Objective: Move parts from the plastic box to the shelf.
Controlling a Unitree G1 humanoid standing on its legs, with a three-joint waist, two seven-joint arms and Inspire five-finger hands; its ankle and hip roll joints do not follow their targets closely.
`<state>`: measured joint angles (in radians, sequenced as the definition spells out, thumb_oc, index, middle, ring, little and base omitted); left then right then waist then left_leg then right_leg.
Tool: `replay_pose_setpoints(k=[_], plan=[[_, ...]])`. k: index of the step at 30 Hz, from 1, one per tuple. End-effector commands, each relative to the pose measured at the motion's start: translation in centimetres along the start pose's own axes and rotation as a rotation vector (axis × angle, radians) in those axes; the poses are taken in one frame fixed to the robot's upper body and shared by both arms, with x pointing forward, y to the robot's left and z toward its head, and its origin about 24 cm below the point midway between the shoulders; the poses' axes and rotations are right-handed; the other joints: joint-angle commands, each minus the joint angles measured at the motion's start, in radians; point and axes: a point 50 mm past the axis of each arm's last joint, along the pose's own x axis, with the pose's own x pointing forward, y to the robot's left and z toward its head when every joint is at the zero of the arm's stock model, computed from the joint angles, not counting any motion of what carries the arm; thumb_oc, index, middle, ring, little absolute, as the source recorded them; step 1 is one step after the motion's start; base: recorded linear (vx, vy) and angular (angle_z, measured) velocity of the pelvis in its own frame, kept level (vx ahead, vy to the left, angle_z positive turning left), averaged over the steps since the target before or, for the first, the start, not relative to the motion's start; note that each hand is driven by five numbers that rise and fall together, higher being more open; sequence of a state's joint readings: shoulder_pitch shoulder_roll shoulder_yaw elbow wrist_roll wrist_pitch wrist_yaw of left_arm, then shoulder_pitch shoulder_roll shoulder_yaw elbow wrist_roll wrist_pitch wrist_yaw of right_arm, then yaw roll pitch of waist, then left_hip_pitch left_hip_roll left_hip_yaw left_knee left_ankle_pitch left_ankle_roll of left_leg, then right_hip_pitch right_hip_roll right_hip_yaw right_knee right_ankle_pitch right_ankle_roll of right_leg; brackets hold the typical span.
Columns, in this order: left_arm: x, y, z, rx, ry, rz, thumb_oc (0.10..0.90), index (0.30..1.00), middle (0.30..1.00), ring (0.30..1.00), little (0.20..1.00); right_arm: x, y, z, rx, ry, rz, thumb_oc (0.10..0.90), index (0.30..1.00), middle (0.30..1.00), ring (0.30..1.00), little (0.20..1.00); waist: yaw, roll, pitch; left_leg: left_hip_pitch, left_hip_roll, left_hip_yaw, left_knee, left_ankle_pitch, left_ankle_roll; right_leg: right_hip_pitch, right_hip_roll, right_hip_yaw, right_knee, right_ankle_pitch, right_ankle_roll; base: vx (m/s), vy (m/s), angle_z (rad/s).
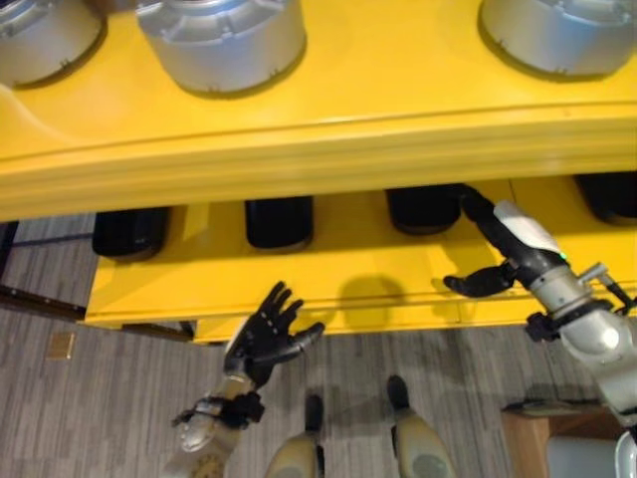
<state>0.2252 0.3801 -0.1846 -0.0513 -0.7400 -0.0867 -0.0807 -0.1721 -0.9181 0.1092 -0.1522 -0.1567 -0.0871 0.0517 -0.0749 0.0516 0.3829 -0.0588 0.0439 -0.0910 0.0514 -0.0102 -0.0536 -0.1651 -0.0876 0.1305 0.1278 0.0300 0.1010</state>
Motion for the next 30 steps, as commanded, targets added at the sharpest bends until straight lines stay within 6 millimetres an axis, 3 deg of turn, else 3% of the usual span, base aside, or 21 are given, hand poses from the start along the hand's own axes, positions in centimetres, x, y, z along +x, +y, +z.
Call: replay_pose_setpoints(k=[1, 18, 30], plan=[[-0.4, -1.3, 1.6, 0.015, -0.101, -0.075, 0.9, 1.0, 1.0, 1.0, 1.0, 1.6, -3.6, 2.3, -0.133, -0.132, -0.128, 0.9, 1.0, 1.0, 1.0, 1.0, 0.029, -0.015, -0.087, -0.053, -0.019, 0.023, 0.04, -0.005, 0.024, -0.125, 0.013, -0.036, 0.229, -0.162, -0.035, -0.03, 0.028, 0.01], [0.0, -1.8, 2.1, 0.029, -0.116, -0.097, 0.9, 1.0, 1.0, 1.0, 1.0, 3.7, -4.4, 1.3, -0.357, -0.072, -0.036, 0.9, 1.0, 1.0, 1.0, 1.0, 0.044, -0.011, -0.029, -0.1, -0.034, 0.026, 0.067, -0.001, 0.023, -0.17, 0.011, -0.024, 0.253, -0.154, -0.037, -0.01, 0.005, 0.0], [0.2, -2.1, 2.1, 0.02, -0.126, -0.095, 0.9, 1.0, 1.0, 1.0, 1.0, 4.2, -4.1, 1.8, -0.432, -0.08, 0.073, 0.9, 1.0, 1.0, 1.0, 1.0, 0.044, -0.012, -0.01, -0.099, -0.039, 0.039, 0.065, -0.005, 0.026, -0.178, 0.009, -0.012, 0.255, -0.149, -0.037, 0.0, 0.007, -0.01]])
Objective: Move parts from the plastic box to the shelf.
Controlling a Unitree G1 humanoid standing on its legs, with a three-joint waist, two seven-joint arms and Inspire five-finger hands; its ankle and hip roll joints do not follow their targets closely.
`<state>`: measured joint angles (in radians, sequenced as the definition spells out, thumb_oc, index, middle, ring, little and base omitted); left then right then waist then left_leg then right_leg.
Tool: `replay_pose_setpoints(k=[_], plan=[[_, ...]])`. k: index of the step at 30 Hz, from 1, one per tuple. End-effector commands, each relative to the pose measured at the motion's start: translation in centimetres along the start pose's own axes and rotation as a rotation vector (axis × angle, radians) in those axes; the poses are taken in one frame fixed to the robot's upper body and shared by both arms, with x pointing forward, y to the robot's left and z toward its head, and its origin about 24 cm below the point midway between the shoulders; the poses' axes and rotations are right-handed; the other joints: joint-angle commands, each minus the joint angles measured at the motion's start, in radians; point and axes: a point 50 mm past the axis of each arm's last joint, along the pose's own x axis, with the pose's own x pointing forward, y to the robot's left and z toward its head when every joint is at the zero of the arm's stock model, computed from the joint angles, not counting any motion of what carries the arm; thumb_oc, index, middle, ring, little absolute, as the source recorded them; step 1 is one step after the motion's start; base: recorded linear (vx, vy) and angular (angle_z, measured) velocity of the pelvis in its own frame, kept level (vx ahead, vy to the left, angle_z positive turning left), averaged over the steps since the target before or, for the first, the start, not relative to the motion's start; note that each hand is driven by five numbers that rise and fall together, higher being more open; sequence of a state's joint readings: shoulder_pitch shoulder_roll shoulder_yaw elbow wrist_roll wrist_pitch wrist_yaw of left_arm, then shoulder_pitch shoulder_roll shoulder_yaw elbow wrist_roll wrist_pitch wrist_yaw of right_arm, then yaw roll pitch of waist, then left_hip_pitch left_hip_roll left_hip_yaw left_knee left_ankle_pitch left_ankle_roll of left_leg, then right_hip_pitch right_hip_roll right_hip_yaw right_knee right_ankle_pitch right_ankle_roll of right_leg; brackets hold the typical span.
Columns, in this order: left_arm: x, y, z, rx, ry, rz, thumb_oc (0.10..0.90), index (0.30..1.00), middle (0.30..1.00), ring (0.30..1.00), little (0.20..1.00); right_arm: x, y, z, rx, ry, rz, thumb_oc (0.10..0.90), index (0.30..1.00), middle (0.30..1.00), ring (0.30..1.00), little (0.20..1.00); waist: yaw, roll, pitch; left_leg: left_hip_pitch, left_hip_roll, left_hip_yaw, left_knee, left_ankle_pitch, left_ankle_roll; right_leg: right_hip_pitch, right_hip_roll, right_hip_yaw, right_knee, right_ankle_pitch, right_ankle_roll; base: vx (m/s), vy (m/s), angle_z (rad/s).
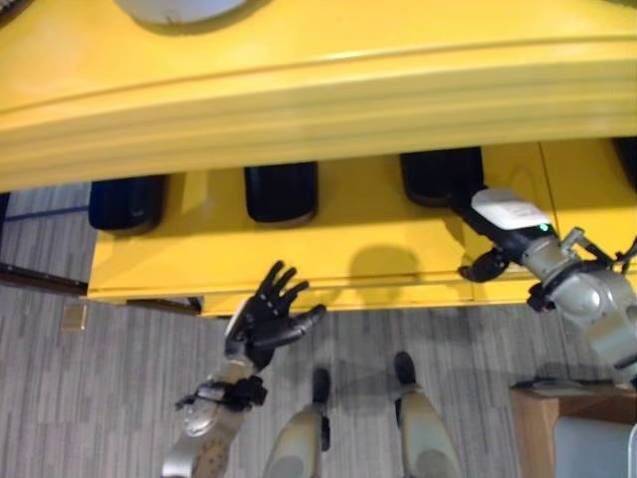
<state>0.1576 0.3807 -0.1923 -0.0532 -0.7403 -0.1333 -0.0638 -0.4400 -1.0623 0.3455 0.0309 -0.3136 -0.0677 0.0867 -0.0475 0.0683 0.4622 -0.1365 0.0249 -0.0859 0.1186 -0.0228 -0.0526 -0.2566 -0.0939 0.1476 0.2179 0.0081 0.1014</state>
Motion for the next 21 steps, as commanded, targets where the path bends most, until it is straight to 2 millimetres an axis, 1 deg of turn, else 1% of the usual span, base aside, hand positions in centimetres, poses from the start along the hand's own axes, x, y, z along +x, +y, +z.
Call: replay_pose_setpoints(k=[1, 10, 21], plan=[[-1.09, -1.41, 0.5, 0.004, -0.031, -0.065, 0.9, 1.0, 1.0, 1.0, 1.0, 0.51, -3.55, 1.89, -0.113, -0.104, -0.074, 0.9, 1.0, 1.0, 1.0, 1.0, 0.017, -0.029, -0.089, -0.022, -0.02, 0.034, -0.001, 0.007, 0.025, -0.088, 0.015, -0.028, 0.167, -0.127, -0.038, 0.0, 0.0, 0.0], [-0.97, -1.51, 0.57, 0.007, -0.034, -0.068, 0.9, 1.0, 1.0, 1.0, 1.0, 0.52, -3.81, 2.4, -0.11, -0.127, -0.044, 0.9, 1.0, 1.0, 1.0, 1.0, 0.018, -0.037, -0.087, -0.017, -0.021, 0.036, 0.002, 0.002, 0.024, -0.084, 0.017, -0.023, 0.167, -0.128, -0.042, 0.0, 0.0, 0.0], [-0.79, -1.72, 0.66, -0.002, -0.043, -0.071, 0.9, 1.0, 1.0, 1.0, 1.0, 0.48, -4.0, 2.44, -0.116, -0.128, -0.03, 0.9, 1.0, 1.0, 1.0, 1.0, 0.018, -0.041, -0.092, -0.018, -0.024, 0.037, 0.009, -0.003, 0.022, -0.083, 0.016, -0.019, 0.167, -0.128, -0.044, 0.0, 0.0, 0.0]])
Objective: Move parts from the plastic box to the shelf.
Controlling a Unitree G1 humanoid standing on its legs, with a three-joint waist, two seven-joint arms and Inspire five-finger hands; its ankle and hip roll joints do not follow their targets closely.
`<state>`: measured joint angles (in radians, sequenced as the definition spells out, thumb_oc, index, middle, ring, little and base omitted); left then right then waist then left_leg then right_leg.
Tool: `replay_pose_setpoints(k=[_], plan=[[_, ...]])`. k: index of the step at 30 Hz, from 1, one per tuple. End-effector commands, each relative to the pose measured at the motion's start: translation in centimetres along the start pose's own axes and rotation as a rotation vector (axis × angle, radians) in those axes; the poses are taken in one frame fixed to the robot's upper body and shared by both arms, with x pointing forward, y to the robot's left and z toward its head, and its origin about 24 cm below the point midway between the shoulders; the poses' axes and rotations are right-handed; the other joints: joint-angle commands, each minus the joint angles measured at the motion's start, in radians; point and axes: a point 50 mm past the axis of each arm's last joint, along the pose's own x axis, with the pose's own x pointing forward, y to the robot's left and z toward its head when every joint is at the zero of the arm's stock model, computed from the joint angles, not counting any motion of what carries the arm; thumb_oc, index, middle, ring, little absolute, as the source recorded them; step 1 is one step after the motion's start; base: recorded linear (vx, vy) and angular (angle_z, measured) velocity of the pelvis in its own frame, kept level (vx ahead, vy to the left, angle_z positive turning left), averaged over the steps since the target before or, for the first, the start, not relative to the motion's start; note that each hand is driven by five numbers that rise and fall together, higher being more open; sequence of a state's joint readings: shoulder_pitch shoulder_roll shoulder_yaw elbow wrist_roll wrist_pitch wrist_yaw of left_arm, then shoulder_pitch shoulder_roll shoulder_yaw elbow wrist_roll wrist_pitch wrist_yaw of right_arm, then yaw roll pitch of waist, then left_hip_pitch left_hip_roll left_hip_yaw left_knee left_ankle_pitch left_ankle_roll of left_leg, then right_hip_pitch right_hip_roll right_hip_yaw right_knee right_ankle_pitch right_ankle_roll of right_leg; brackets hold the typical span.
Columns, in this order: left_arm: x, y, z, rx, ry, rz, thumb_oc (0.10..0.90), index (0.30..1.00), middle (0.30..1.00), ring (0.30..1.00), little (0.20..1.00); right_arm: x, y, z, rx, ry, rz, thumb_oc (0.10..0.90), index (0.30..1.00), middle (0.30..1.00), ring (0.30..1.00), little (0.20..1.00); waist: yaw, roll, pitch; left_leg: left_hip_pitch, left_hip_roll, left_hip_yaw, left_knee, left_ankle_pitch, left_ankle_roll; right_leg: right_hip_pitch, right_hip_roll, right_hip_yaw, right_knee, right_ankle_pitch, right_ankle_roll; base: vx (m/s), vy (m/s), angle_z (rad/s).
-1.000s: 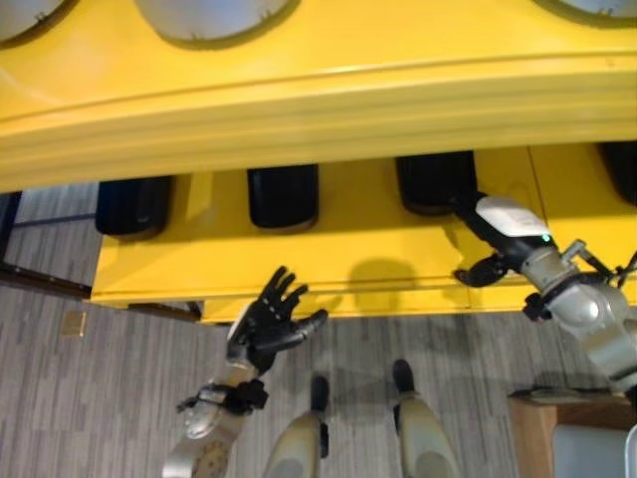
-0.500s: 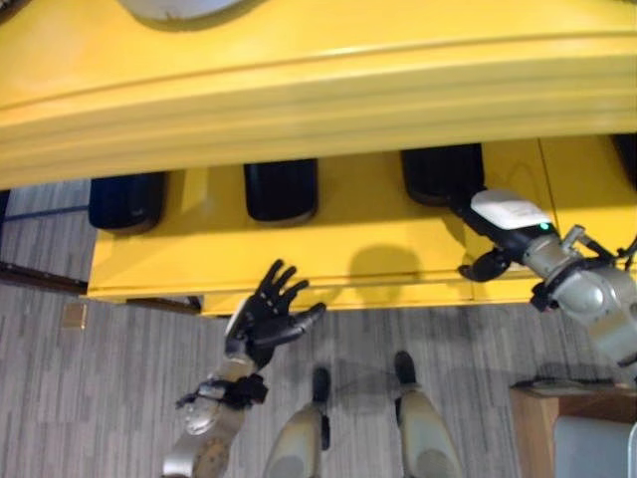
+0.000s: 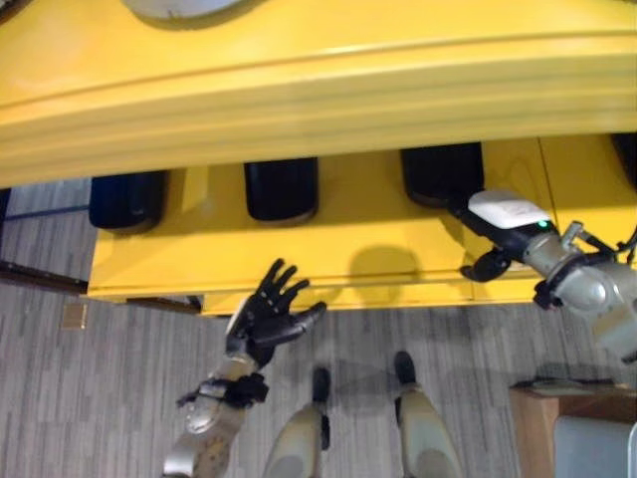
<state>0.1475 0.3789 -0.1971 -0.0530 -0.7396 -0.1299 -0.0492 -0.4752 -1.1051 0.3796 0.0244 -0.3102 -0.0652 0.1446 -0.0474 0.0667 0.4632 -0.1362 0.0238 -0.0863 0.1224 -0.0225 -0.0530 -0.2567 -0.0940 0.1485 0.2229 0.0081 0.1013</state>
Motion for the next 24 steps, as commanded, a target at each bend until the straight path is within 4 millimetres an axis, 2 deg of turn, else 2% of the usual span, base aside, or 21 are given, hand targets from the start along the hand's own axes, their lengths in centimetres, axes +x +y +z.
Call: replay_pose_setpoints(k=[1, 24], plan=[[-1.01, -1.6, 0.65, -0.004, -0.044, -0.077, 0.9, 1.0, 1.0, 1.0, 1.0, 0.17, -3.6, 2.24, -0.072, -0.116, -0.095, 0.9, 1.0, 1.0, 1.0, 1.0, 0.018, -0.04, -0.092, -0.019, -0.023, 0.038, 0.006, -0.004, 0.023, -0.083, 0.016, -0.019, 0.163, -0.128, -0.045, 0.0, 0.0, 0.0], [-0.8, -1.69, 0.73, -0.003, -0.047, -0.086, 0.9, 1.0, 1.0, 1.0, 1.0, -0.1, -3.88, 2.92, -0.067, -0.149, -0.059, 0.9, 1.0, 1.0, 1.0, 1.0, 0.01, -0.042, -0.098, -0.019, -0.022, 0.047, 0.01, -0.008, 0.022, -0.083, 0.021, -0.001, 0.149, -0.119, -0.044, 0.0, 0.0, 0.0]])
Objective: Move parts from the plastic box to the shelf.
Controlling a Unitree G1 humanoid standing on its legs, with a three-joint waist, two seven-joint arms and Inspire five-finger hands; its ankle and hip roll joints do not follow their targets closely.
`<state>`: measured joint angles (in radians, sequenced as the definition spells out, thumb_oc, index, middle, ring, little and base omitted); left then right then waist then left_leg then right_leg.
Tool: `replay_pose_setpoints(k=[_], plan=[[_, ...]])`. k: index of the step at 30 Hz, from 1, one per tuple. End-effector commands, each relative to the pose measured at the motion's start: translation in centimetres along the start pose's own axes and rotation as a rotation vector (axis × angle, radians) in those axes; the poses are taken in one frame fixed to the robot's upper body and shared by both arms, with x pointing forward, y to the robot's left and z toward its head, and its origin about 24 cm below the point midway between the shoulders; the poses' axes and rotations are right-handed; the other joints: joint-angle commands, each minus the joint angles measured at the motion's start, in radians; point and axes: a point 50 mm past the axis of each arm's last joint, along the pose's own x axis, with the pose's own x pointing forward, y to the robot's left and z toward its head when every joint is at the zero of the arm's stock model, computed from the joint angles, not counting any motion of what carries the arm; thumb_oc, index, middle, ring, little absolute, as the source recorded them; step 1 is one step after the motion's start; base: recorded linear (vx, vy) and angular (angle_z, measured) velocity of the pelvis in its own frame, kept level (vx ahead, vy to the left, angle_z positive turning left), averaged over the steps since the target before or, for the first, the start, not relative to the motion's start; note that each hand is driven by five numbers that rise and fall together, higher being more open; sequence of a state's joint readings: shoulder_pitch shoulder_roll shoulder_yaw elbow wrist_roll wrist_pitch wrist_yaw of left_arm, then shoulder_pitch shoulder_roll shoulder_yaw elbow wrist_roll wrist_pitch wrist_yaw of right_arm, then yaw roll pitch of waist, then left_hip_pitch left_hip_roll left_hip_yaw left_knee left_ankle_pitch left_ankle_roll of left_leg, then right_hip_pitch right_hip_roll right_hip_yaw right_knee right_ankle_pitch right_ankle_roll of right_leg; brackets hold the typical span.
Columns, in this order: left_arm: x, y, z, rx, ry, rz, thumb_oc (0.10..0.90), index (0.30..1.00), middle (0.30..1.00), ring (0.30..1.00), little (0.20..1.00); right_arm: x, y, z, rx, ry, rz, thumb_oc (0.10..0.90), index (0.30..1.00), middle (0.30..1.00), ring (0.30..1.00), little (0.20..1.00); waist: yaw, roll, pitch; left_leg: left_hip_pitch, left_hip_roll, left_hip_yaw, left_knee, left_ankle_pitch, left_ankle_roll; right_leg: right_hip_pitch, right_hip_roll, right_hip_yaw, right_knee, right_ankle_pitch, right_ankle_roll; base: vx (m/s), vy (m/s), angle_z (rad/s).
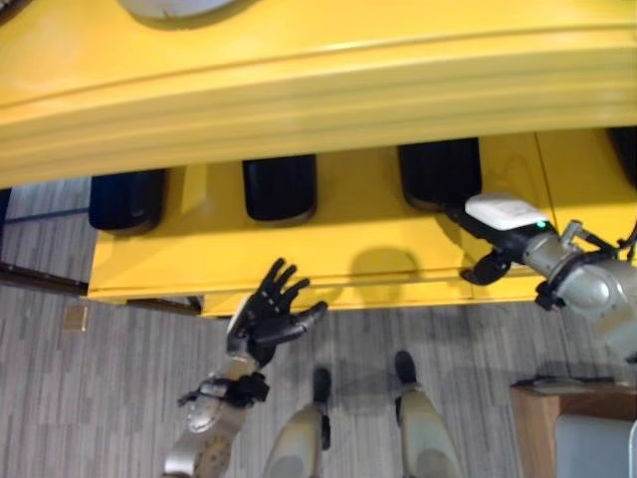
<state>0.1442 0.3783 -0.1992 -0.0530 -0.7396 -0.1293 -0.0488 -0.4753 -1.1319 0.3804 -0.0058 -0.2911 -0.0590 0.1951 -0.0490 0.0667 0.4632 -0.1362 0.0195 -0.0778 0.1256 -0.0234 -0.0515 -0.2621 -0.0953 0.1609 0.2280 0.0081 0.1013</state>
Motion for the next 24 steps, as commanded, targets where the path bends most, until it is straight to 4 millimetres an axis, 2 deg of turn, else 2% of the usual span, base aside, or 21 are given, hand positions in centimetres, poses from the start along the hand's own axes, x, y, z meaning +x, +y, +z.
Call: replay_pose_setpoints(k=[1, 16, 20, 24], plan=[[-0.9, -1.6, 0.7, -0.001, -0.047, -0.081, 0.9, 1.0, 1.0, 1.0, 1.0, 0.0, -3.6, 2.6, -0.063, -0.134, -0.104, 0.9, 1.0, 1.0, 1.0, 1.0, 0.012, -0.042, -0.098, -0.019, -0.017, 0.039, 0.008, -0.007, 0.02, -0.079, 0.022, -0.013, 0.145, -0.119, -0.044, 0.0, 0.0, 0.0], [-0.8, -1.4, 0.7, 0.0, -0.047, -0.073, 0.9, 1.0, 1.0, 1.0, 1.0, -0.4, -3.9, 2.2, -0.082, -0.115, -0.087, 0.9, 1.0, 1.0, 1.0, 1.0, 0.005, -0.04, -0.097, -0.017, -0.016, 0.046, 0.011, -0.009, 0.017, -0.079, 0.023, -0.006, 0.147, -0.122, -0.045, 0.0, 0.0, -0.01], [-0.8, -1.4, 0.7, -0.002, -0.047, -0.069, 0.9, 1.0, 1.0, 1.0, 1.0, -0.6, -4.7, 2.5, -0.078, -0.127, -0.131, 0.9, 1.0, 1.0, 1.0, 1.0, 0.002, -0.039, -0.102, -0.016, -0.015, 0.046, 0.011, -0.009, 0.017, -0.079, 0.025, -0.002, 0.15, -0.122, -0.046, 0.0, 0.0, 0.0], [-0.8, -1.2, 0.8, -0.002, -0.051, -0.054, 0.9, 1.0, 1.0, 1.0, 1.0, -1.2, -6.3, 3.3, -0.082, -0.168, -0.233, 0.9, 1.0, 1.0, 1.0, 1.0, -0.004, -0.038, -0.111, -0.012, -0.015, 0.048, 0.004, -0.007, 0.018, -0.078, 0.027, -0.001, 0.147, -0.122, -0.045, 0.0, 0.0, 0.0]])
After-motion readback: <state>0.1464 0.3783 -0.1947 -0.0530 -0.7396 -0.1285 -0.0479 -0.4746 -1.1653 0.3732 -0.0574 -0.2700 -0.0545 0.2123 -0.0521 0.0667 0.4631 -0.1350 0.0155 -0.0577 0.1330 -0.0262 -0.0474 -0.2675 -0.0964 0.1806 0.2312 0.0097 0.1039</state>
